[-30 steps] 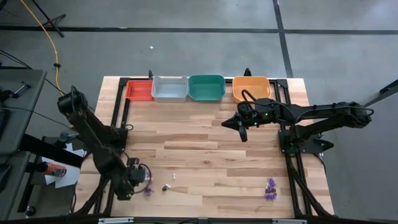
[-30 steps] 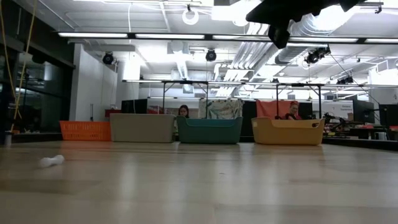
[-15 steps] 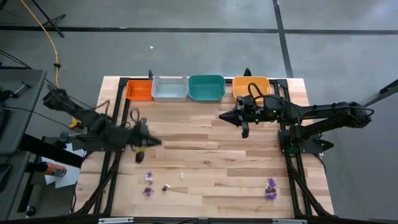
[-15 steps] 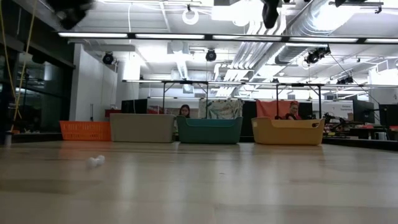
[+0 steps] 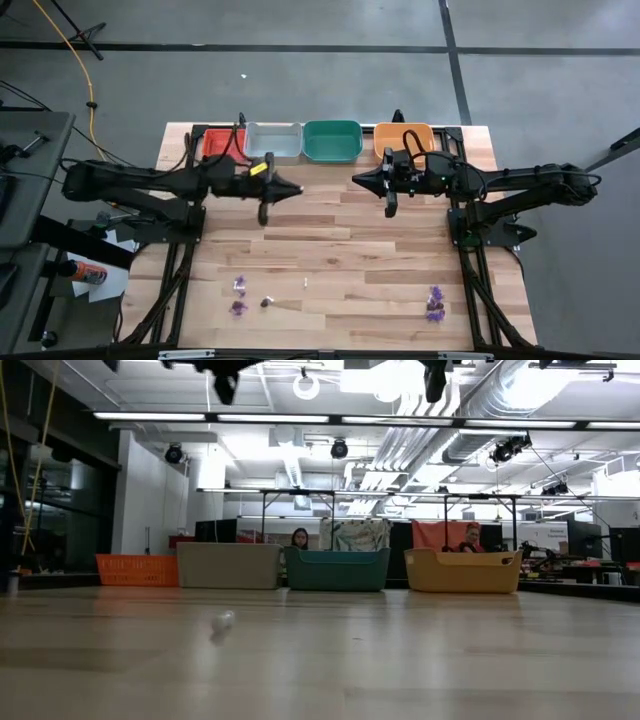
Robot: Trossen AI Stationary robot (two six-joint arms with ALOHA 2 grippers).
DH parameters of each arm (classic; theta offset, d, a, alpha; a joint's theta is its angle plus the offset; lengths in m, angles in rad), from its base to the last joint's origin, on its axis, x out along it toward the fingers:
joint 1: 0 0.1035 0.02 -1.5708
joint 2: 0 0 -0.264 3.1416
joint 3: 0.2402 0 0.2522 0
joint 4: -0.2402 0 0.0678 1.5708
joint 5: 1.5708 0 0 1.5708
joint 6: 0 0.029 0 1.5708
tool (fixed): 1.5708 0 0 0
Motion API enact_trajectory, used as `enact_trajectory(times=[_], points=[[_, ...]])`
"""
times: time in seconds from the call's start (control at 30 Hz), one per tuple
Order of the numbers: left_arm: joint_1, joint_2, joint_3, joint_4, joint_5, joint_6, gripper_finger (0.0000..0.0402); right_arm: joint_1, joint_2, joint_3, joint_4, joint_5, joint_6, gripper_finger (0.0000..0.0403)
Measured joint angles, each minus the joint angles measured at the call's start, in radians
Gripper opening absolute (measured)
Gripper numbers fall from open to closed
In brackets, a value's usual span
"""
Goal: Sort Halloween decoration
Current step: Put the white bone into the yellow bin
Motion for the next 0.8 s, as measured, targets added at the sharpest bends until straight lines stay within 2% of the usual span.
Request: enact_trajectory(times=[0.17, 0.3, 0.47, 0.73, 0.8], points=[[0.064, 0.123, 0.000, 0.204, 0.000, -0.067, 0.0000, -0.007, 0.000, 0.000, -0.001, 0.000, -0.072, 0.0000], [0.100, 0.192, 0.000, 0.269, -0.005, -0.139, 0.0000, -0.021, 0.000, 0.000, -0.003, -0.001, -0.130, 0.0000], [0.122, 0.229, 0.000, 0.269, -0.015, -0.211, 0.0000, -0.047, 0.000, 0.000, -0.007, -0.004, -0.127, 0.0000], [0.132, 0.234, 0.002, 0.265, -0.015, -0.212, 0.0000, -0.080, 0.000, 0.000, -0.003, -0.014, -0.127, 0.0000], [0.148, 0.256, 0.040, 0.212, -0.025, -0.203, 0.0000, -0.091, 0.000, 0.000, 0.015, -0.014, -0.127, 0.0000]])
